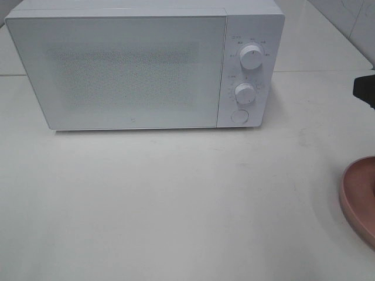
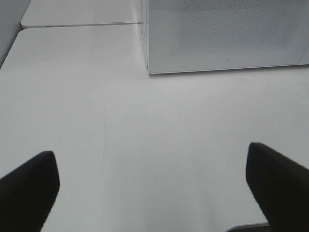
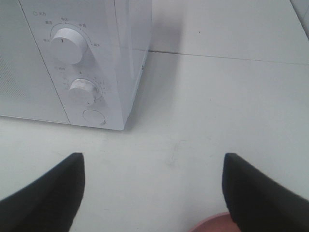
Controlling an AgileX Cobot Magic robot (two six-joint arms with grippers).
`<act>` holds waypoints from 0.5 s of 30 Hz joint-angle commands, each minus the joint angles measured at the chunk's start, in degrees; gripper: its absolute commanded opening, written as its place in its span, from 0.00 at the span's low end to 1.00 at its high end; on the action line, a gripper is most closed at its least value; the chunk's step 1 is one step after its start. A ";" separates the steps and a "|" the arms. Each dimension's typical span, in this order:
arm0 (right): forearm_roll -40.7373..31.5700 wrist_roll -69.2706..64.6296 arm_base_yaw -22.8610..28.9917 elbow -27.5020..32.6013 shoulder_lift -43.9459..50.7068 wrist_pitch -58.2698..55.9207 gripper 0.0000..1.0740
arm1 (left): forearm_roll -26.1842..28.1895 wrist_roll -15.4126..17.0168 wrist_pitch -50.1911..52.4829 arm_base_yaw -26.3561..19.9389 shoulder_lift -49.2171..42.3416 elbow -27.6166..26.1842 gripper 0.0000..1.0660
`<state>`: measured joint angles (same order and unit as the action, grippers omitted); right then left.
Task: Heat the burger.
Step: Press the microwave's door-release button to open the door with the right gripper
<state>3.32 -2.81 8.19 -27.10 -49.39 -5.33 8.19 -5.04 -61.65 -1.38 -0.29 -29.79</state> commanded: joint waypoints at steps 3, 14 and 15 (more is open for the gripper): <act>1.32 -1.89 -0.11 0.34 -6.25 9.85 0.71 | 0.40 0.06 0.52 0.11 -1.32 0.17 0.92; -2.18 -0.63 0.00 7.85 -19.82 43.09 0.71 | 0.40 0.06 0.52 0.11 -1.32 0.17 0.92; -2.18 -0.63 0.00 7.85 -19.82 43.09 0.71 | 0.40 0.06 0.52 0.11 -1.32 0.17 0.92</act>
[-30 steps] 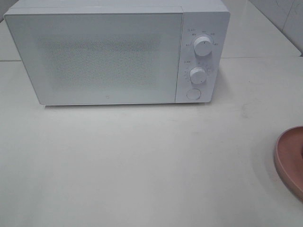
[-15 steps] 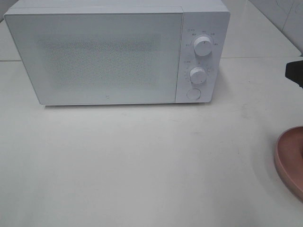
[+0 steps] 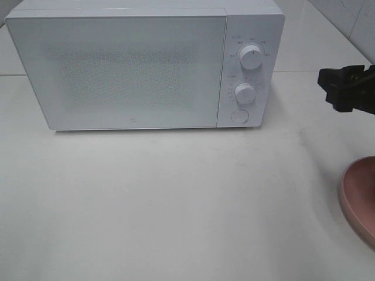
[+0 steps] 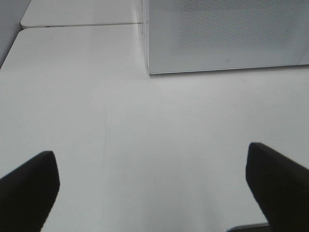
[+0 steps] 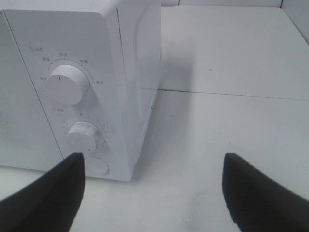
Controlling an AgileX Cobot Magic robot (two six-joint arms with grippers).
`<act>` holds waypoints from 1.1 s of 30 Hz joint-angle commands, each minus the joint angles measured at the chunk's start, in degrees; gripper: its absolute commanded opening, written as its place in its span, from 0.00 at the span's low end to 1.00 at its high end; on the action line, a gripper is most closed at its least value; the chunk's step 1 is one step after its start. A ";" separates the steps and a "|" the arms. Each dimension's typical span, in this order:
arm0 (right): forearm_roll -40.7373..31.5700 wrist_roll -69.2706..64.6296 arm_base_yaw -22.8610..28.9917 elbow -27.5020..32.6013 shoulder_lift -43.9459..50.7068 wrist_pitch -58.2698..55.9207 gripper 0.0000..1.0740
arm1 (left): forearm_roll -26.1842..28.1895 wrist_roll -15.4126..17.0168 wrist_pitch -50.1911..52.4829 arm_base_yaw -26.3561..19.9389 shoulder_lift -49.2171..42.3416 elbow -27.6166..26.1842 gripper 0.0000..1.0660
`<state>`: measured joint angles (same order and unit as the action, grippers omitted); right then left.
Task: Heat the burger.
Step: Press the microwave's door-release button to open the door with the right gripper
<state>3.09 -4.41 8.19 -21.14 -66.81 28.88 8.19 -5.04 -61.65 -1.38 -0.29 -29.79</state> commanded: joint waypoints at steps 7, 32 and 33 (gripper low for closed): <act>-12.20 9.22 5.61 5.56 -10.77 23.61 0.71 | 0.40 0.06 0.52 0.11 -1.32 0.17 0.92; -43.72 18.22 33.35 4.30 -29.34 42.69 0.71 | 0.40 0.06 0.52 0.11 -1.32 0.17 0.92; -45.15 18.56 34.55 3.67 -30.54 43.26 0.71 | 0.40 0.06 0.52 0.11 -1.32 0.17 0.92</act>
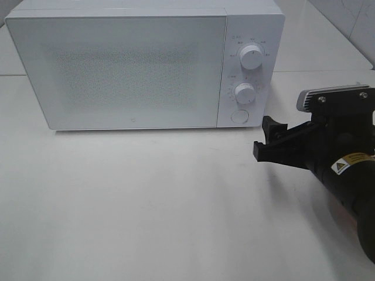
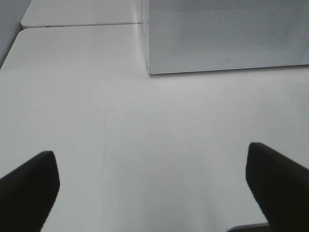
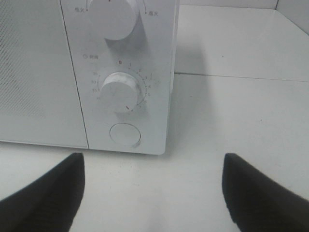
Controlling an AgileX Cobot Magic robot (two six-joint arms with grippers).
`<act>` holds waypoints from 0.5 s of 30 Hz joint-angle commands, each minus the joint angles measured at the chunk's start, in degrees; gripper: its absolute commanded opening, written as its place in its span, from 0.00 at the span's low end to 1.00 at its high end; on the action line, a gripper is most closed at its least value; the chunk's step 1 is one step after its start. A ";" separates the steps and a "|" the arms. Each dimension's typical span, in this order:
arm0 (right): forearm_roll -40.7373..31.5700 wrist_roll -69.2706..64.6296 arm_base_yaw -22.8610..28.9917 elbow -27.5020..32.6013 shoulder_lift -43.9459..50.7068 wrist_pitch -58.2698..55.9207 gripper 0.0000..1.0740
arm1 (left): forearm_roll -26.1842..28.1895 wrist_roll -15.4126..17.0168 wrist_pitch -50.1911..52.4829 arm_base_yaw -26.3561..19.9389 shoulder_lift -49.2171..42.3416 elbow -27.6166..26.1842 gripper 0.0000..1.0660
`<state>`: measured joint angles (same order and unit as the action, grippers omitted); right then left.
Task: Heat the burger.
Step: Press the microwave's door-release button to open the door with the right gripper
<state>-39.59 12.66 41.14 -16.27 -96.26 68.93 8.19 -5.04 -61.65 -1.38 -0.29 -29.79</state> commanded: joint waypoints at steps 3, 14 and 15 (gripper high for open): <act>-3.32 1.43 3.09 -2.01 -2.41 2.81 0.71 | 0.40 0.06 0.52 0.11 -1.32 0.17 0.92; -3.32 -3.61 3.72 -2.41 -2.52 2.98 0.70 | 0.40 0.06 0.52 0.11 -1.32 0.17 0.92; -3.32 -3.61 3.72 -2.41 -2.52 2.98 0.70 | 0.40 0.06 0.52 0.11 -1.32 0.17 0.92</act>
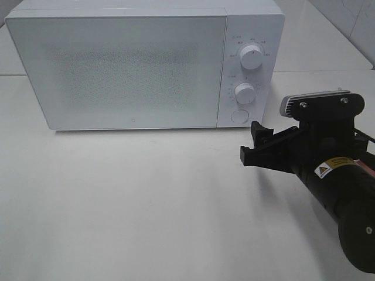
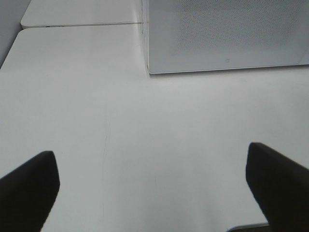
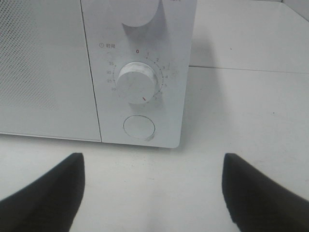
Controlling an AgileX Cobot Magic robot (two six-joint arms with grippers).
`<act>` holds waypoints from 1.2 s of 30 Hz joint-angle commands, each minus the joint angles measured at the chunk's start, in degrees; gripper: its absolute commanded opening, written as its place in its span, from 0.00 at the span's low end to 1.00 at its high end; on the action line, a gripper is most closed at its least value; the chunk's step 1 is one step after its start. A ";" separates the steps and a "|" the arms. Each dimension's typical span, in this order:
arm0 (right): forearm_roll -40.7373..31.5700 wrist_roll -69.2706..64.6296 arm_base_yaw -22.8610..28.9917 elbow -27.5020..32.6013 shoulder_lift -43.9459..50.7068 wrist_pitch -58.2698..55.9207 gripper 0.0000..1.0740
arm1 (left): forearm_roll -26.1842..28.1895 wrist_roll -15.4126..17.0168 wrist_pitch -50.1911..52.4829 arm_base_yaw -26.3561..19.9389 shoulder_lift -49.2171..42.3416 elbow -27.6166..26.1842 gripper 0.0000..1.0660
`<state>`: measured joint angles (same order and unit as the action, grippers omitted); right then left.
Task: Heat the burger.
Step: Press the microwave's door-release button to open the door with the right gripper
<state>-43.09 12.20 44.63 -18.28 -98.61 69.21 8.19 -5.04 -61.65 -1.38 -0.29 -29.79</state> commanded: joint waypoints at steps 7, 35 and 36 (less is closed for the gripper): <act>0.17 -18.45 0.23 -0.40 -0.17 2.69 0.64 | 0.40 0.06 0.52 0.11 -1.32 0.17 0.92; 0.34 -82.28 0.00 -0.40 -0.17 -6.36 0.00 | 0.40 0.06 0.52 0.11 -1.32 0.17 0.92; 0.29 -82.28 0.00 -0.46 -0.34 -6.30 0.00 | 0.40 0.06 0.52 0.11 -1.32 0.17 0.92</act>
<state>-43.14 -69.61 44.63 -18.28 -98.61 63.37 8.19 -5.04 -61.65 -1.38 -0.29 -29.79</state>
